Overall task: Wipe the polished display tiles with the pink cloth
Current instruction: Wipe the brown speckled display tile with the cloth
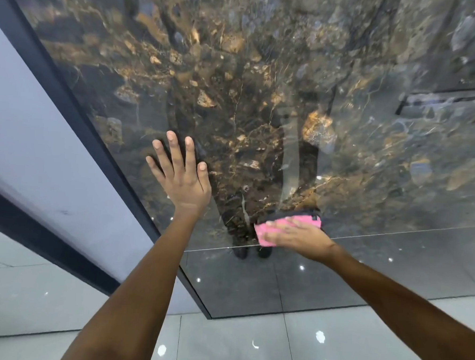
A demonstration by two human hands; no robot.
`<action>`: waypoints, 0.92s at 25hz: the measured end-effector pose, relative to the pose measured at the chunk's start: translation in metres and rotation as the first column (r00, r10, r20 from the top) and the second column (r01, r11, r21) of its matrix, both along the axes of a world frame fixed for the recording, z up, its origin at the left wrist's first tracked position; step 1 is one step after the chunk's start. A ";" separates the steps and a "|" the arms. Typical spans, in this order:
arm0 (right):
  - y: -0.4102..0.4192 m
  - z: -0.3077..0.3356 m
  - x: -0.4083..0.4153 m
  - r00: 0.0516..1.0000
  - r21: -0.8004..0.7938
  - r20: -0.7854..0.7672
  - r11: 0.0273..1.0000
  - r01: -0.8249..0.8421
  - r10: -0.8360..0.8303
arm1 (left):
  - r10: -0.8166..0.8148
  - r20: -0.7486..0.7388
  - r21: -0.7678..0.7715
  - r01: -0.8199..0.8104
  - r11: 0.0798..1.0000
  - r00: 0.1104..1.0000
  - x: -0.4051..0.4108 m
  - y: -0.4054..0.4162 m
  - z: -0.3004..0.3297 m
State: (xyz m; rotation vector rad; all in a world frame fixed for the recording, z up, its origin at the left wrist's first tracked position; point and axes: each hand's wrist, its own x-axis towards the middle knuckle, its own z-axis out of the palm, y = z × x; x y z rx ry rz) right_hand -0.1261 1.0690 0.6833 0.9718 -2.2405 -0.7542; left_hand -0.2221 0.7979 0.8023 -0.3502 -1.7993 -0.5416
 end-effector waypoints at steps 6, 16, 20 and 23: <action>-0.021 0.126 -0.020 0.887 -0.950 -0.182 0.310 -0.047 -0.425 | -0.021 0.025 0.006 0.021 1.000 0.999 0.004 -0.001 0.003; -0.215 -0.016 -0.012 0.835 -0.307 0.524 -0.877 0.370 0.169 | 0.006 0.020 -0.240 -0.001 0.971 1.000 -0.001 -0.034 -0.090; -0.216 -0.045 -0.005 0.757 -0.409 0.620 -0.739 0.535 0.205 | 0.015 -0.074 -0.266 -0.034 0.963 0.997 -0.005 -0.034 -0.094; -0.093 -0.059 -0.007 0.743 -0.443 0.665 -0.840 0.314 -0.073 | 0.015 -0.086 -0.252 -0.036 0.967 0.996 -0.005 -0.033 -0.094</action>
